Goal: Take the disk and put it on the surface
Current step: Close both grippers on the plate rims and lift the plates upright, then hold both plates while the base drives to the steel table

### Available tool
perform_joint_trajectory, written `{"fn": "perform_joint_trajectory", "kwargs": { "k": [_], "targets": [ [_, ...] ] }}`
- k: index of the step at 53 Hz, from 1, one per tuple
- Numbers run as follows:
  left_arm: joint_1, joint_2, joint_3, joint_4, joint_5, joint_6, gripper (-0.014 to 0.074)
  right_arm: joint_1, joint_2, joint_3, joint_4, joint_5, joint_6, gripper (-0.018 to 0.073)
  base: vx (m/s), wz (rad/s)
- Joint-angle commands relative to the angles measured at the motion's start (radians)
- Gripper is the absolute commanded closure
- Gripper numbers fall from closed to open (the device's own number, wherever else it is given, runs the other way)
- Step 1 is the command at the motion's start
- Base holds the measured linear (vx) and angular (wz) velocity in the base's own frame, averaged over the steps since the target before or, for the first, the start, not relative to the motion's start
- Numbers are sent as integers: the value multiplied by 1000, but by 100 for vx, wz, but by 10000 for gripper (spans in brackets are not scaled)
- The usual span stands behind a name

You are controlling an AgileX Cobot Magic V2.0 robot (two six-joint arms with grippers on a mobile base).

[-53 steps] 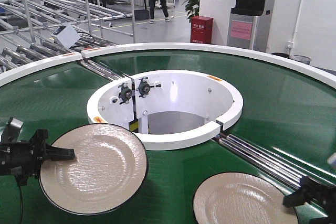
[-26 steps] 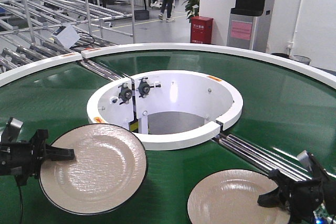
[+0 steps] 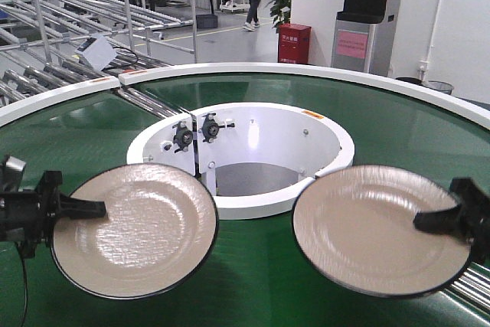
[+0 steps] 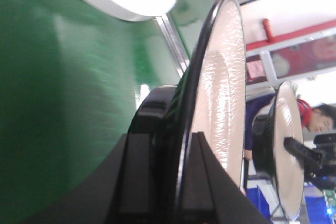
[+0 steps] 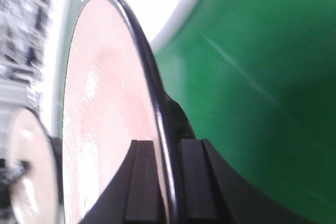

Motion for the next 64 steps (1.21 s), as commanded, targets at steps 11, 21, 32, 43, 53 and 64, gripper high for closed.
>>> {"fn": "perform_joint_trajectory", "kwargs": {
  "k": [11,21,32,43,53,64],
  "targets": [
    [-5,-241,-34,-58,70,-74,601,-5,-171,-30,124,70,35,568,0,0],
    [-5,-314,-34,-46,45,-99,601,-5,-185,-30,131,73,43,568,0,0],
    [-8,-320,-34,-44,52,-97,601,-4,-185,-30,135,72,43,568,0,0],
    [-8,-320,-34,-46,51,-97,601,-4,-185,-30,136,72,43,568,0,0],
    [-8,-320,-34,-46,51,-97,601,-4,-185,-30,136,72,43,568,0,0],
    [-8,-320,-34,-46,52,-97,601,-4,-185,-30,136,72,43,568,0,0]
  ]
}}
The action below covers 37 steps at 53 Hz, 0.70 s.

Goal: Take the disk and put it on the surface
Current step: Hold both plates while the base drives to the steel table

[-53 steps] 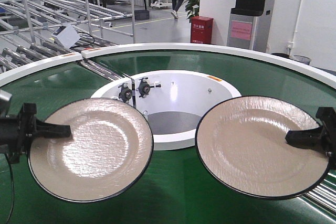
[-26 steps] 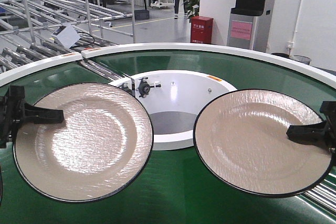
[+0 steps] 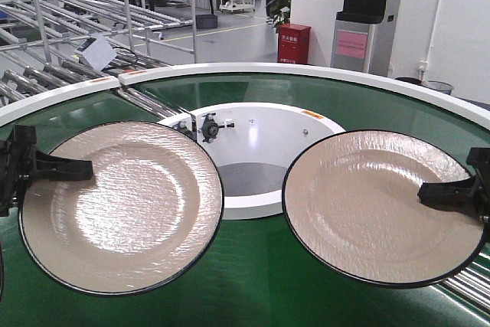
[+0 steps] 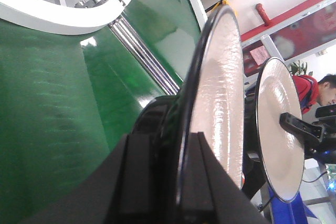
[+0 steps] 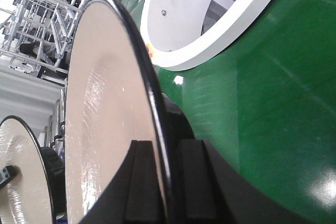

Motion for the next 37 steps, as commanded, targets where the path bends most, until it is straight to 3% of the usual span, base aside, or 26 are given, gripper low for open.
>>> {"fn": "perform_joint_trajectory", "kwargs": {
  "k": [1,19,37],
  "targets": [
    [-7,-53,-34,-140,24,-16,601,-3,-44,-32,128,26,4,568,0,0],
    [-7,-53,-34,-140,24,-16,601,-3,-44,-32,128,26,4,568,-2,-11],
    [-7,-53,-34,-140,23,-16,601,-3,-44,-32,128,26,4,568,-9,-45]
  ]
}}
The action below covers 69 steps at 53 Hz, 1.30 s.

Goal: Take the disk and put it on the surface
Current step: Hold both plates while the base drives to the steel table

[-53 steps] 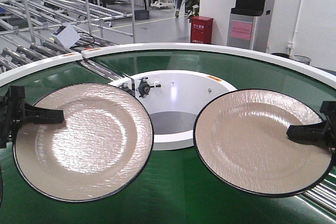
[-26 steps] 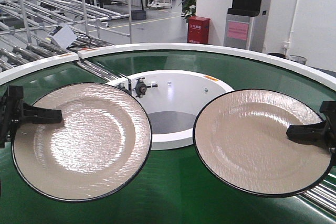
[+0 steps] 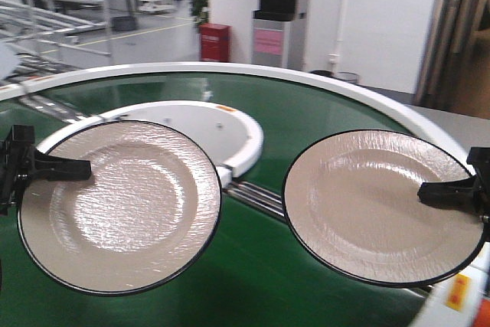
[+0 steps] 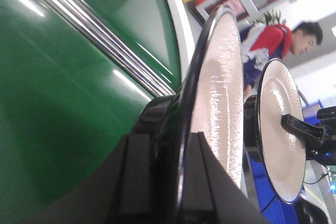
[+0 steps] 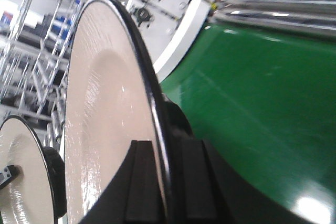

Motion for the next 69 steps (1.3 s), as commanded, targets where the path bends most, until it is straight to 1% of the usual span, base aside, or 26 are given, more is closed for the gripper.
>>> {"fn": "perform_joint_trajectory", "kwargs": {
  "k": [1,51,56,69],
  "targets": [
    [-7,-53,-34,-140,25,-15,601,-3,-44,-32,125,26,4,568,-13,-60],
    [-7,-53,-34,-143,24,-15,601,-3,-44,-31,122,26,4,568,-17,-64],
    [-5,-55,-34,-122,26,-15,601,-3,-71,-31,101,42,4,568,-11,-44],
    [-7,-53,-34,-121,27,-15,601,-3,-82,-31,98,60,4,568,-6,-32]
  ]
}}
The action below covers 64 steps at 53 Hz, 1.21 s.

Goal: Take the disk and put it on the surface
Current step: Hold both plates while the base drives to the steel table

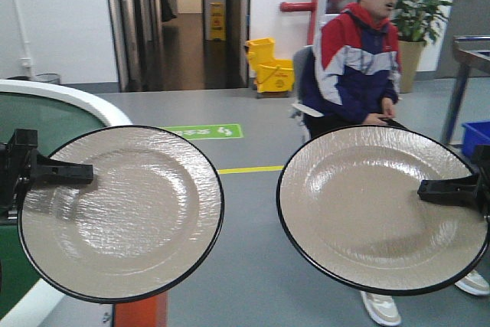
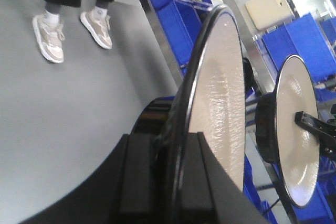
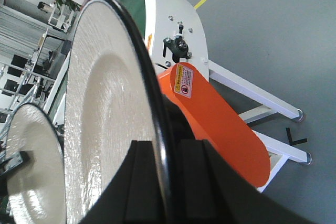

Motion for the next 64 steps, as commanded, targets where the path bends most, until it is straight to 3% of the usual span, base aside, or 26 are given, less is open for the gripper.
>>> {"fn": "perform_joint_trajectory", "kwargs": {
  "k": [1,28,64],
  "targets": [
    [0,-52,-34,-144,22,-15,601,-2,-40,-33,117,20,4,568,-4,-35],
    [0,-52,-34,-145,40,-15,601,-2,-40,-33,117,20,4,568,4,-45],
    [0,-52,-34,-145,38,-15,601,-2,-40,-33,117,20,4,568,23,-41]
  ]
}}
